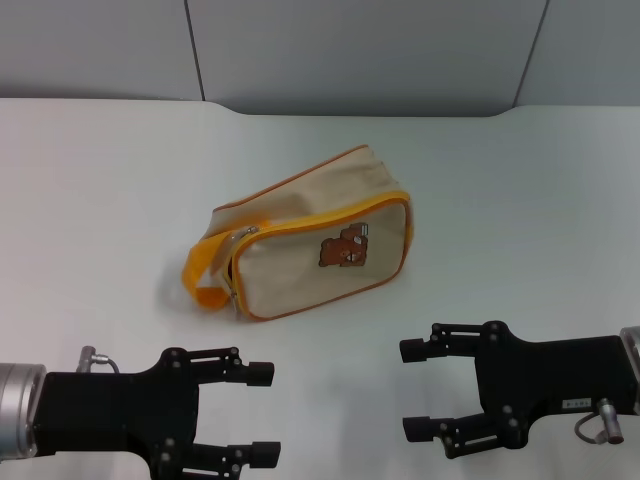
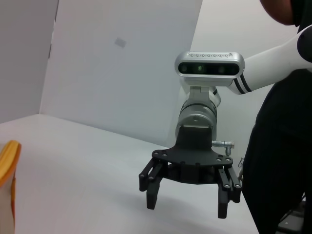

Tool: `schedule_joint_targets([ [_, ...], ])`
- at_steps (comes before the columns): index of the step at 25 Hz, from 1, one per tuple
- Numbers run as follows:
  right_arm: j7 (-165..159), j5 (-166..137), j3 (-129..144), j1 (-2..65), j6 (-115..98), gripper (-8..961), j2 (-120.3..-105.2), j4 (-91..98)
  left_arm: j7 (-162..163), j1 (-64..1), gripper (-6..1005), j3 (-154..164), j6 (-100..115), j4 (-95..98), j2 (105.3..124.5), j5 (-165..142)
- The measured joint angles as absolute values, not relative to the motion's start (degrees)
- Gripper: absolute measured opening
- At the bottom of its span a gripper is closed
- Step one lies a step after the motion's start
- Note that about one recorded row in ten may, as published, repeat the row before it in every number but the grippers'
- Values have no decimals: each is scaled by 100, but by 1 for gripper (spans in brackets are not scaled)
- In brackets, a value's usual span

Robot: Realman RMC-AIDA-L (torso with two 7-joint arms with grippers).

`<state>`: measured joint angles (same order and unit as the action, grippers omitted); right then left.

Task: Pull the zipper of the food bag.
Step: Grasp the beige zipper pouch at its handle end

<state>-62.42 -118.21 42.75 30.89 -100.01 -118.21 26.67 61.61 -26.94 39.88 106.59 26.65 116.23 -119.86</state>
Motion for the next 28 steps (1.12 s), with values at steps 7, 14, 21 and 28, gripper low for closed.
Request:
schedule_joint_targets([
  [7, -6237, -11828, 4280, 3090, -10016, 824, -11826, 2658, 6163, -2656, 800, 3993, 10659, 2670, 11602, -11989],
  [14, -6226, -11830, 4280, 3074, -10028, 824, -11831, 2661, 6162, -2645, 800, 3995, 10680, 2672, 11595, -11985],
  [21, -6222, -11831, 4280, 3056, -10028, 824, -11830, 2663, 6104, -2638, 799, 3987, 10674, 2672, 11593, -11962],
  [28, -6222, -11813, 4252, 3043, -10029, 824, -11830, 2663, 5662, -2426, 799, 2785, 10536, 2653, 11634, -11914],
])
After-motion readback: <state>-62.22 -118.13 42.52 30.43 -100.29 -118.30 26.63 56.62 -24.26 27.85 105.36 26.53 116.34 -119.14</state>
